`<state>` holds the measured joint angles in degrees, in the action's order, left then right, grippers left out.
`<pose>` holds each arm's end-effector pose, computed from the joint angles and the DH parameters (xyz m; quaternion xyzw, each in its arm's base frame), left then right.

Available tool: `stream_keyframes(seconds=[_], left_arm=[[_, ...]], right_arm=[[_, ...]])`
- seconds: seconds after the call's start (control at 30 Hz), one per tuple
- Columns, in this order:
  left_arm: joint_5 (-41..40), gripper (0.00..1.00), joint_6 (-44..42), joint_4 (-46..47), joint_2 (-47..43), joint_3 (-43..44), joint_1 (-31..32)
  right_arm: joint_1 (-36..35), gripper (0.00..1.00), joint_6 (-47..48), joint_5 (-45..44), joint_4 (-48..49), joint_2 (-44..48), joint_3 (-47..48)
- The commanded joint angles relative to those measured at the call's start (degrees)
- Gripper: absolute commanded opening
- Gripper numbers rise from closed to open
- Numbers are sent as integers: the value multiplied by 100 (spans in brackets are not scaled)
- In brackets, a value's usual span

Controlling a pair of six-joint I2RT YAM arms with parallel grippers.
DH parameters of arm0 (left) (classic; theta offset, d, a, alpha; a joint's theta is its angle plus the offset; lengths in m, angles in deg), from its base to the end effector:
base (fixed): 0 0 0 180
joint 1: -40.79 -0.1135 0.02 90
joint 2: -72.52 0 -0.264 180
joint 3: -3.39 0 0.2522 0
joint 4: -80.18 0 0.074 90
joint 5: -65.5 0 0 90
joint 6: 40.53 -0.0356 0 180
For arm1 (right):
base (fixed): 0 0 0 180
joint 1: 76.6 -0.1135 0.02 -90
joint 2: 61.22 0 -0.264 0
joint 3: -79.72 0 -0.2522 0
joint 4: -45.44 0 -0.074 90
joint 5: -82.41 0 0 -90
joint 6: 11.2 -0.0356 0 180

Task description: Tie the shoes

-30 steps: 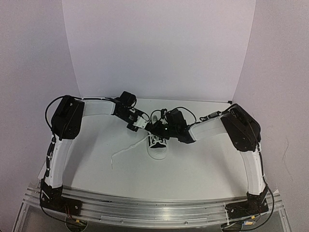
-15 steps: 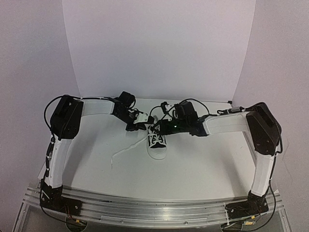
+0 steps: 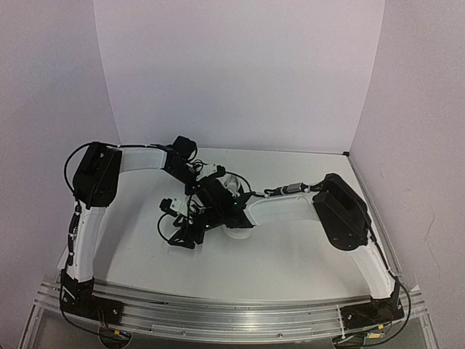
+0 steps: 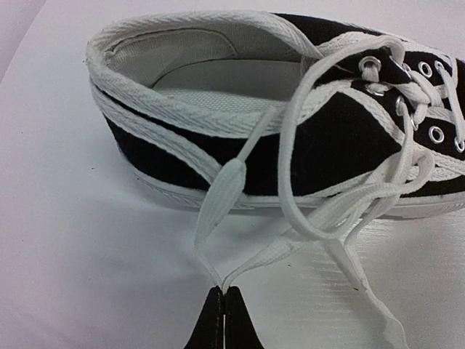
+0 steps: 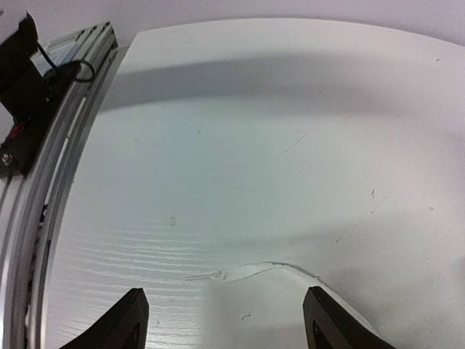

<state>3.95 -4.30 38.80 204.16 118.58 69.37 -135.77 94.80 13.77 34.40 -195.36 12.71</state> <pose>0.4251 -0.2509 0.1502 0.6644 0.6562 -0.1719 0.3136 0.2604 0.4615 0.1549 -0.5957 0.6271 0.3256 0.3820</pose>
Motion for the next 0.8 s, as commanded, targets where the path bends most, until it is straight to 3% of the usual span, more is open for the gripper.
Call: stream_keyframes(seconds=[0.0, 0.3, 0.57, 0.63, 0.7, 0.77], left_arm=[[101, 0, 99, -104, -341, 74, 3], [89, 0, -29, -94, -286, 93, -2], [85, 0, -67, -137, -216, 209, 3], [94, 0, -56, -145, -216, 214, -1], [92, 0, -53, -153, -226, 194, -2], [68, 0, -63, -160, -243, 176, -1]], right_arm=[[67, 76, 702, -326, -978, -777, 1361], [65, 78, 191, 58, -2326, -2008, 3229], [-25, 74, 675, -555, -3187, -2113, 3087], [-90, 65, 797, -713, -3389, -2212, 3225], [-166, 42, 895, -906, -3429, -2199, 3138], [-225, 27, 972, -1080, -3422, -2093, 2895]])
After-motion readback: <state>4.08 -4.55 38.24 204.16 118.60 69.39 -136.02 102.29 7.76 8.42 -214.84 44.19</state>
